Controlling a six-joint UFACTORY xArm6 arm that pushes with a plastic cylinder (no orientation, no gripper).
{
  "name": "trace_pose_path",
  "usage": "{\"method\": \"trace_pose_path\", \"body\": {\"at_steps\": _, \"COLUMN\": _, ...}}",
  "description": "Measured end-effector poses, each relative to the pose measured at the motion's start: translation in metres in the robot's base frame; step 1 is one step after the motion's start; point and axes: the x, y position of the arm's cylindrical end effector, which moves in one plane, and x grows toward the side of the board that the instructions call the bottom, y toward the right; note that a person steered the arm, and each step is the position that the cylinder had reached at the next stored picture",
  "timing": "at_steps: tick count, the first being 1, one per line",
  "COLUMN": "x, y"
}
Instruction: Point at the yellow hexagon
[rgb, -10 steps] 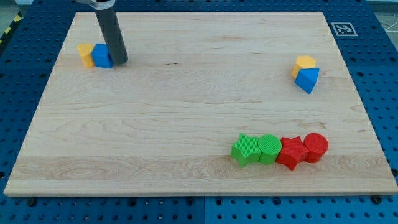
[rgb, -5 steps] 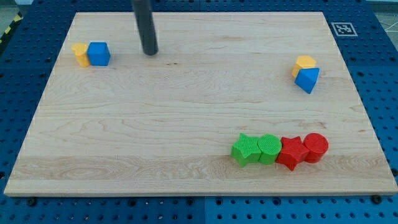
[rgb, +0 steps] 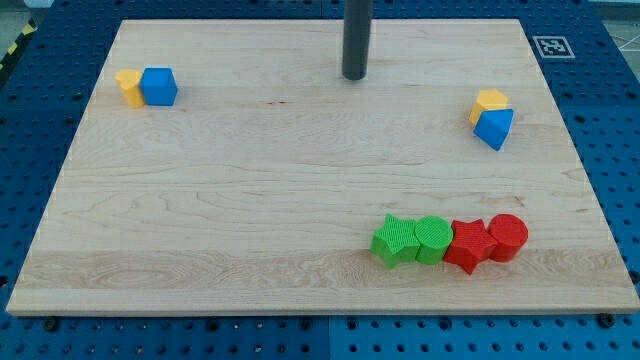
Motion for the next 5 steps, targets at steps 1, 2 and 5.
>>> {"method": "trace_pose_path", "body": {"at_steps": 1, "x": 0.005, "y": 0.028}}
{"method": "trace_pose_path", "body": {"at_steps": 2, "x": 0.013, "y": 0.055}}
{"method": "trace_pose_path", "body": {"at_steps": 5, "x": 0.045, "y": 0.121}}
